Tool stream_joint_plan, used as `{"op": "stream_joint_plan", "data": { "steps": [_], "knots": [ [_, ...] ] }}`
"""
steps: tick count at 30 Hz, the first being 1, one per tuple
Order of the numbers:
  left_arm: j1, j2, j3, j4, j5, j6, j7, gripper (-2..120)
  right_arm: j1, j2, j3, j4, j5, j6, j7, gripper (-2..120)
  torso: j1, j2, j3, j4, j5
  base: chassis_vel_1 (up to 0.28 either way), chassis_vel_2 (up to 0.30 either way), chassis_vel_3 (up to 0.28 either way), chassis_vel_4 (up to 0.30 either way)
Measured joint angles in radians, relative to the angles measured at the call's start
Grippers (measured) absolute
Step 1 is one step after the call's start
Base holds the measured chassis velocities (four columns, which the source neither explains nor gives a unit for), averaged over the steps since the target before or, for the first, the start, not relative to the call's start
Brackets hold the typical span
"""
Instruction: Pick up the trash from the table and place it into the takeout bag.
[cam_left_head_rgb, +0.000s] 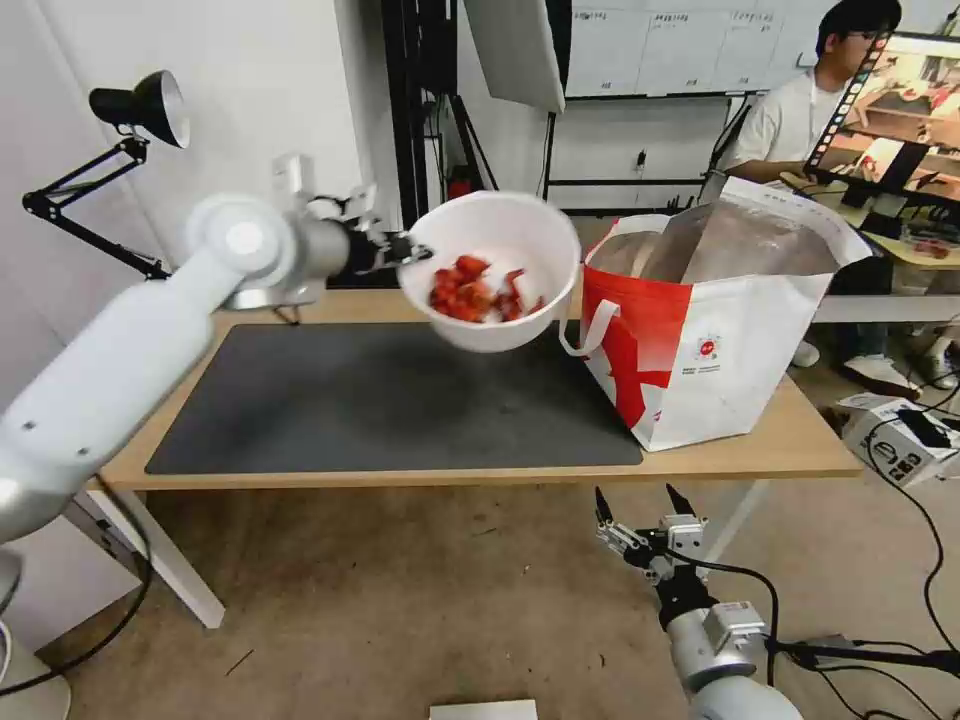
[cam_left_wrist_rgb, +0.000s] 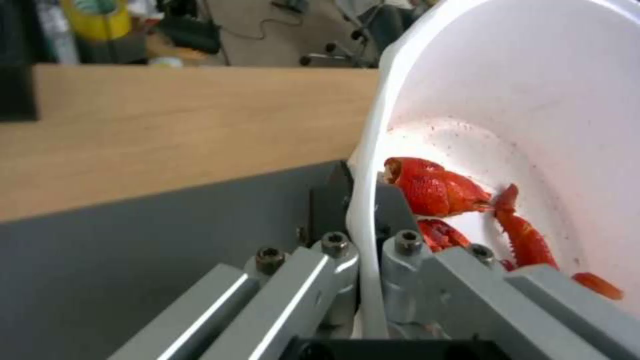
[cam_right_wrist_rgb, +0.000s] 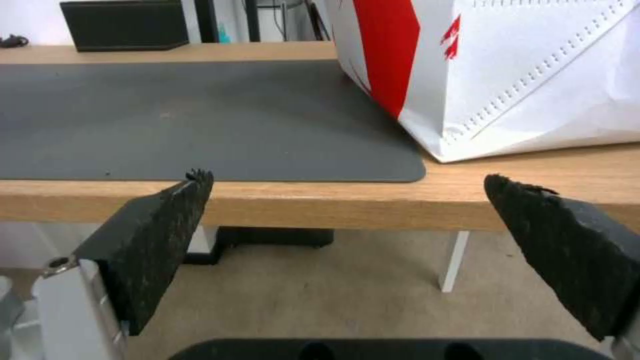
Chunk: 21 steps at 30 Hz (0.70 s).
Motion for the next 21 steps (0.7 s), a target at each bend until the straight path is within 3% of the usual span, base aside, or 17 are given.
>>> {"op": "stream_joint_plan", "data": {
  "steps": [14,21],
  "knots": [
    [-0.154,-0.183,0.070,0.134,-0.001,-0.003,-0.031,0,0.000,0.000,0.000,0.000,0.000,0.000,0.000,100,0.000,0.000,0.000,0.0001,-0.0002,0.000,0.000,0.000,0.000],
    [-0.200,-0.309,0.111,0.280,0.062,-0.082,-0.058,0,0.000,0.000,0.000,0.000,0.000,0.000,0.000,100,0.000,0.000,0.000,0.0001,-0.0002,0.000,0.000,0.000,0.000]
  ]
}}
